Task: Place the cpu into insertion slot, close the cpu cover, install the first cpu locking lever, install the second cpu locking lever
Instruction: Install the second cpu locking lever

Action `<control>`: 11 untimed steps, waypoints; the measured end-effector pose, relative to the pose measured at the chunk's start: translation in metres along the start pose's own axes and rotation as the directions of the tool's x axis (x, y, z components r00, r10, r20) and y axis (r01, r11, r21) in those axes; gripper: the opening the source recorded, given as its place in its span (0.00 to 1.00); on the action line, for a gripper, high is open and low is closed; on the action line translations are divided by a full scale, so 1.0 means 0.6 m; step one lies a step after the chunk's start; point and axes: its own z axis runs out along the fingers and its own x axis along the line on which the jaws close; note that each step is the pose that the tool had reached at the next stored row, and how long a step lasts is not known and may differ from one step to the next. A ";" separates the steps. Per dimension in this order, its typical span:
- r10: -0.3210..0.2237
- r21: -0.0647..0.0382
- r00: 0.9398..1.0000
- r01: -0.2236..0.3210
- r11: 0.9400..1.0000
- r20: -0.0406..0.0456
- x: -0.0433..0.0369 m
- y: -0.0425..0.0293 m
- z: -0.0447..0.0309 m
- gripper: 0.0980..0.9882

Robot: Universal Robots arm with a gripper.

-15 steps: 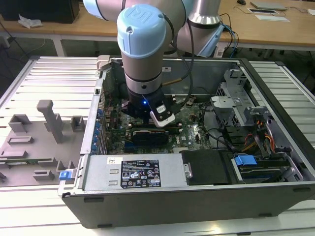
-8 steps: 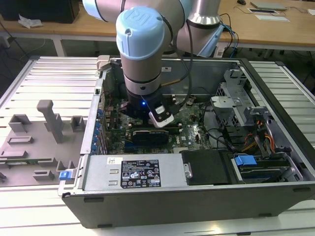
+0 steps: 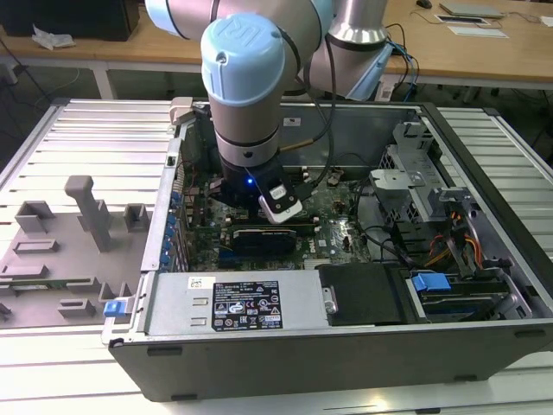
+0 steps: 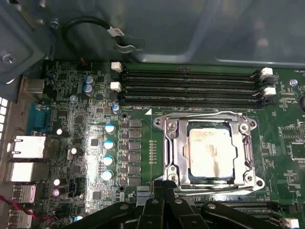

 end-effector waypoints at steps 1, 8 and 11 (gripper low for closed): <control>0.000 0.000 1.000 0.000 1.000 0.000 0.000 0.000 0.001 0.01; 0.000 -0.006 1.000 0.000 1.000 0.000 0.000 0.000 0.007 0.01; 0.000 -0.006 1.000 0.000 1.000 0.000 0.000 0.000 0.007 0.01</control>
